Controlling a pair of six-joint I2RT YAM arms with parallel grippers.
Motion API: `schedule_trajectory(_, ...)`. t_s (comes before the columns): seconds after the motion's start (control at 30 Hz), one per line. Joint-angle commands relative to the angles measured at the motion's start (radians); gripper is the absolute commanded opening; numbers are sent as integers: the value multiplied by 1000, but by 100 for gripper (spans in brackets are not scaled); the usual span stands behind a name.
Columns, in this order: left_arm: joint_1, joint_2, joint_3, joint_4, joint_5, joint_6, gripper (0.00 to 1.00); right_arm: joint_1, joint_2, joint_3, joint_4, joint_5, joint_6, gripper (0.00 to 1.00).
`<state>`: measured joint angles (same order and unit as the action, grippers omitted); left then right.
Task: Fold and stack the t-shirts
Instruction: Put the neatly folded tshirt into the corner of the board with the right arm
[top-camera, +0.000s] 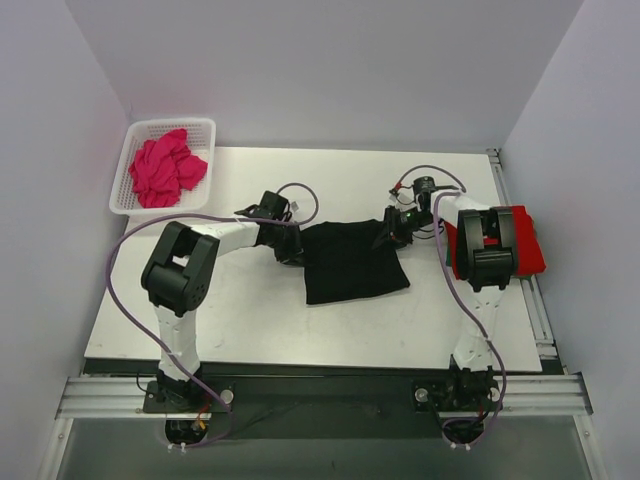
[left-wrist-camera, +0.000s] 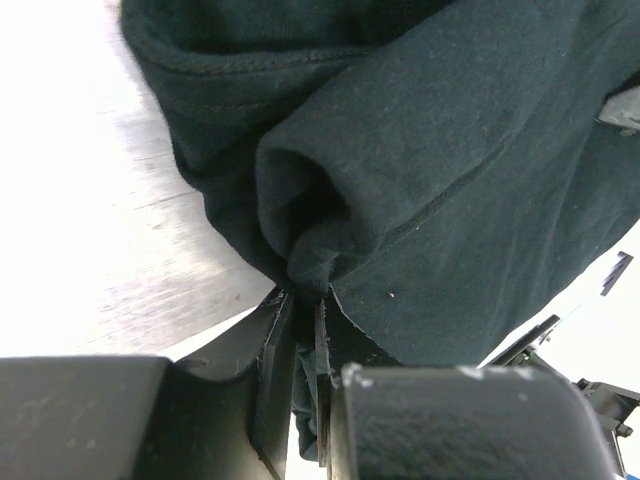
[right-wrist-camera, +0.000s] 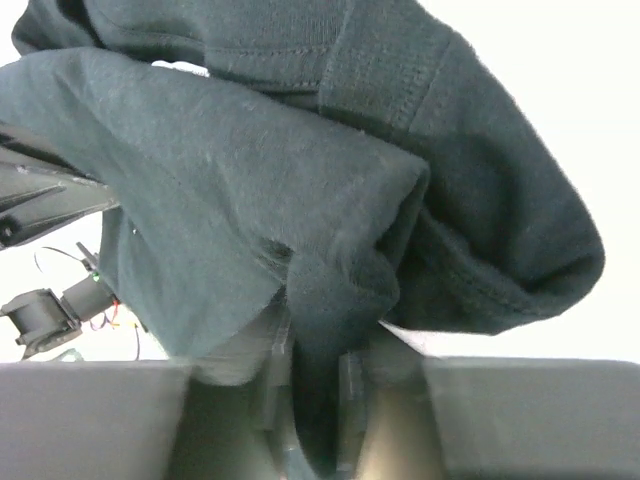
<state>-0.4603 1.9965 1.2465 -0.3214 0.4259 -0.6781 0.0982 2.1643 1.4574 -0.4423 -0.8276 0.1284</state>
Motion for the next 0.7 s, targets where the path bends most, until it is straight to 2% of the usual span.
schedule_trajectory(0.0, -40, 56, -2, -2, -47, 26, 13, 26, -50, -26, -39, 88, -9, 9)
schedule_trajectory(0.07, -46, 51, -1, -1, -41, 25, 16, 25, -82, -22, -41, 116, 0, 0)
schedule_trajectory(0.17, -49, 33, -7, -1, -39, 17, 30, 6, -135, -20, -49, 151, 8, 0)
schedule_trajectory(0.2, -48, 16, -10, -2, -41, 15, 39, -6, -147, -17, -62, 162, 5, 0)
schedule_trajectory(0.3, -40, -21, -21, -2, -45, 14, 46, -25, -182, 32, -156, 226, -50, 0)
schedule_trajectory(0.43, -34, -65, -42, -7, -44, 15, 47, -32, -193, 139, -335, 352, -168, 0)
schedule_trajectory(0.67, -26, -130, -128, 2, -45, 29, 47, -87, -331, 133, -380, 467, -205, 0)
